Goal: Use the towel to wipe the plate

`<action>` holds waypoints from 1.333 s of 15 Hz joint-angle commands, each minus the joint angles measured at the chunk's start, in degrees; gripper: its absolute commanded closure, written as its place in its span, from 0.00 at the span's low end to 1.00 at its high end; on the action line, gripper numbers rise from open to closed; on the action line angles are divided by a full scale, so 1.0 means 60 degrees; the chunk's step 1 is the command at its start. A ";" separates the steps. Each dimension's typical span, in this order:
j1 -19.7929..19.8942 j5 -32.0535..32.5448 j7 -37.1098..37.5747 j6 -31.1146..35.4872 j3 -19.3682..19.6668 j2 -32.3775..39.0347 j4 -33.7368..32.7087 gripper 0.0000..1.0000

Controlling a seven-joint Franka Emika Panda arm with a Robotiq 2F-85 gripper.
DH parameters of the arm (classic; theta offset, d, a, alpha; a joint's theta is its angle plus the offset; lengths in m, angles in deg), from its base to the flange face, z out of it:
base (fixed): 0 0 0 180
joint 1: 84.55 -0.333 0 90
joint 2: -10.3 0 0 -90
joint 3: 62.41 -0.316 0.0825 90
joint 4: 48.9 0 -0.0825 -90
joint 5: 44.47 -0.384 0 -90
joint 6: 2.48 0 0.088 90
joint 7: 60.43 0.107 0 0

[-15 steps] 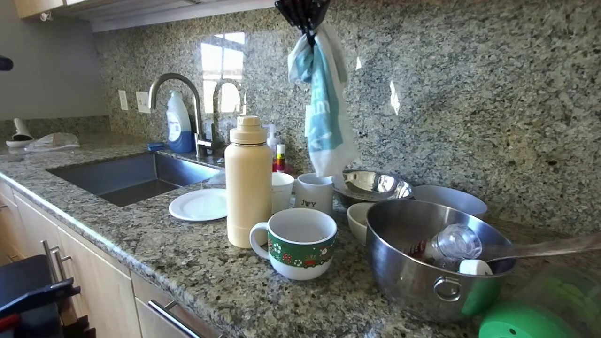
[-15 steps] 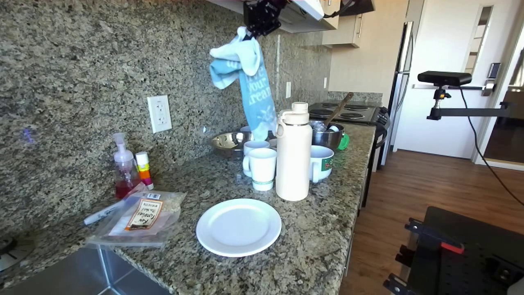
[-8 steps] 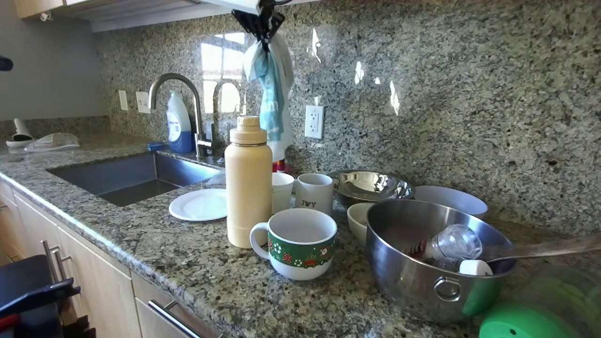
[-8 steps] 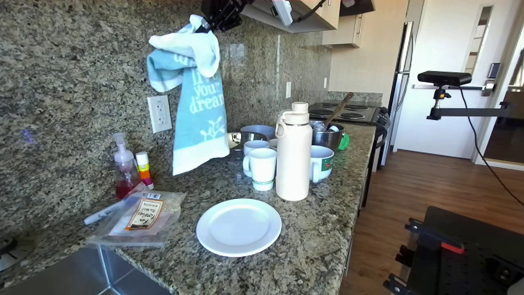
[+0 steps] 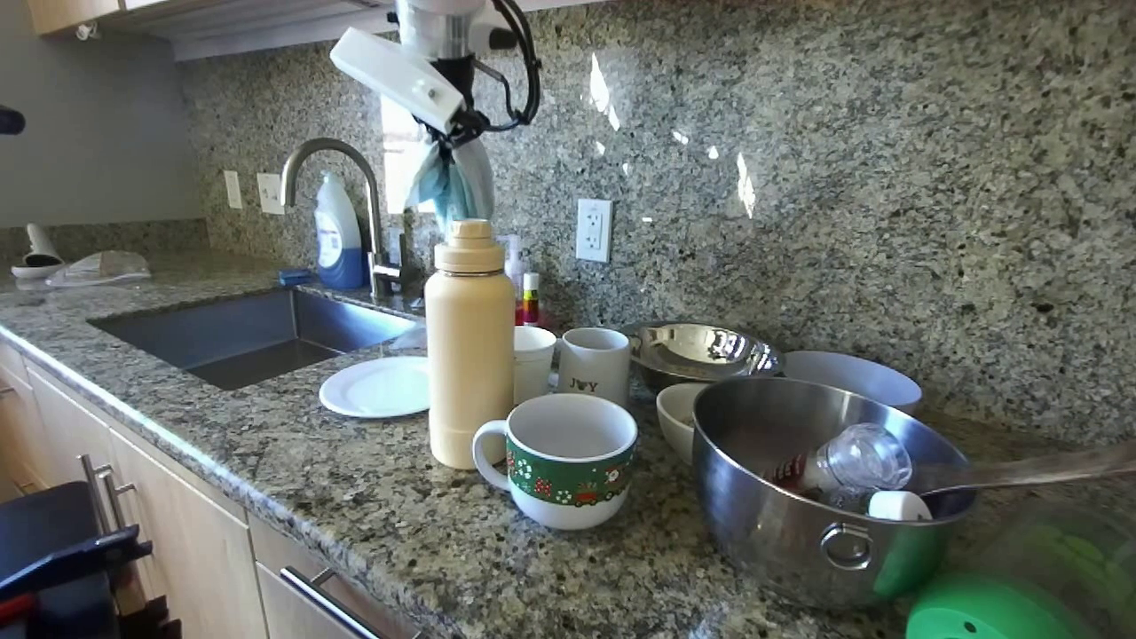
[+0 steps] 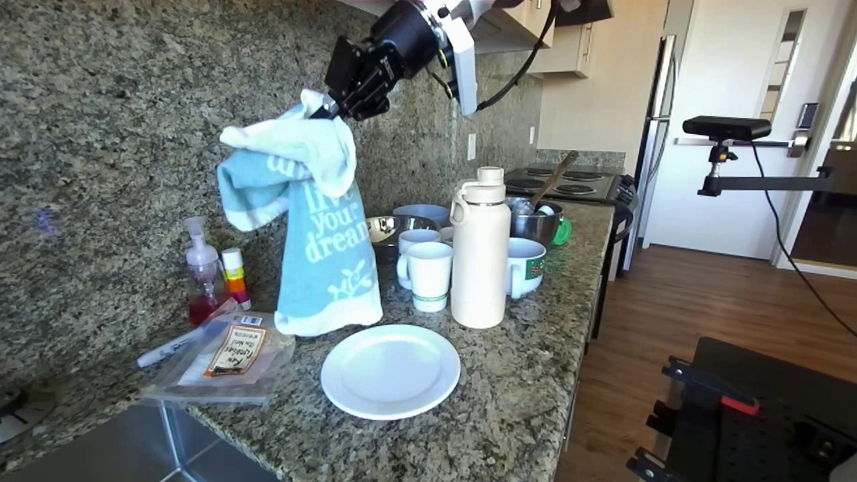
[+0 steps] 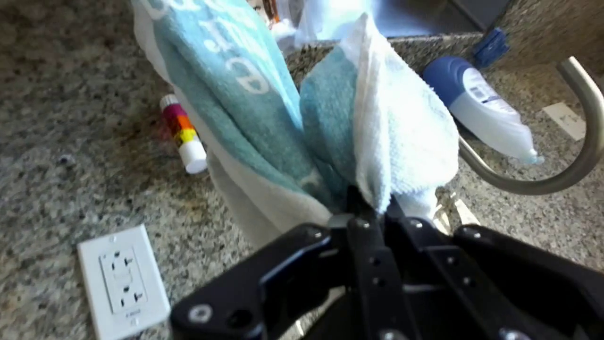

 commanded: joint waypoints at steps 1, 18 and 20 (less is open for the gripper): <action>0.0588 -0.0028 0.0124 -0.0949 -0.0337 0.0394 0.0248 0.98; 0.1001 0.5695 0.3357 -0.2223 -0.0953 0.2032 -0.0744 0.98; 0.1005 0.6626 0.3657 -0.2266 -0.1049 0.2259 -0.1124 0.98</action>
